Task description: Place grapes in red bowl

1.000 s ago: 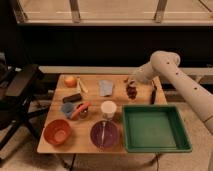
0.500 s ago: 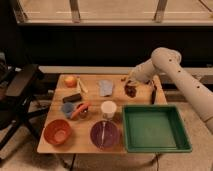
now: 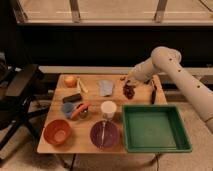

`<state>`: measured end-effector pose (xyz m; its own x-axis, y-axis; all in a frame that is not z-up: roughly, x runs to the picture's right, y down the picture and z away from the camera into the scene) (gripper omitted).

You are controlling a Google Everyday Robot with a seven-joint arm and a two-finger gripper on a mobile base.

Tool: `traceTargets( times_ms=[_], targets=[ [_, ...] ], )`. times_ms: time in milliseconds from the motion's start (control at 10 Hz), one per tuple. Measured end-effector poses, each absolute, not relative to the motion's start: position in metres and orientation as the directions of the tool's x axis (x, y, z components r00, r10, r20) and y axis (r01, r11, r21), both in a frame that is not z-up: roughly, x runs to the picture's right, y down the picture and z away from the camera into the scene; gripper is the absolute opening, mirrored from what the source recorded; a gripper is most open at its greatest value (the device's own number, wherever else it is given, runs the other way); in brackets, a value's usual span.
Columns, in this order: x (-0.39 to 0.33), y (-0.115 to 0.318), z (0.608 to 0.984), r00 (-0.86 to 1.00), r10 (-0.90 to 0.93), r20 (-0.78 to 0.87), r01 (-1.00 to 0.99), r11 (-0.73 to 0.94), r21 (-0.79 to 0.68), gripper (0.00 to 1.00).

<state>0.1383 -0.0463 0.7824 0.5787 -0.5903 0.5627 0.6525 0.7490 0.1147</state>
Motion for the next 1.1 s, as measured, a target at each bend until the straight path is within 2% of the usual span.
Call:
traceTargets(
  times_ms=[400, 700, 1100],
  targets=[
    [0.089, -0.058, 0.718, 0.464, -0.695, 0.548, 0.696, 0.669, 0.259, 0.0],
    [0.048, -0.042, 0.661, 0.343, -0.767, 0.542, 0.716, 0.587, 0.378, 0.0],
    [0.042, -0.039, 0.655, 0.328, -0.774, 0.542, 0.718, 0.577, 0.39, 0.0]
  ],
)
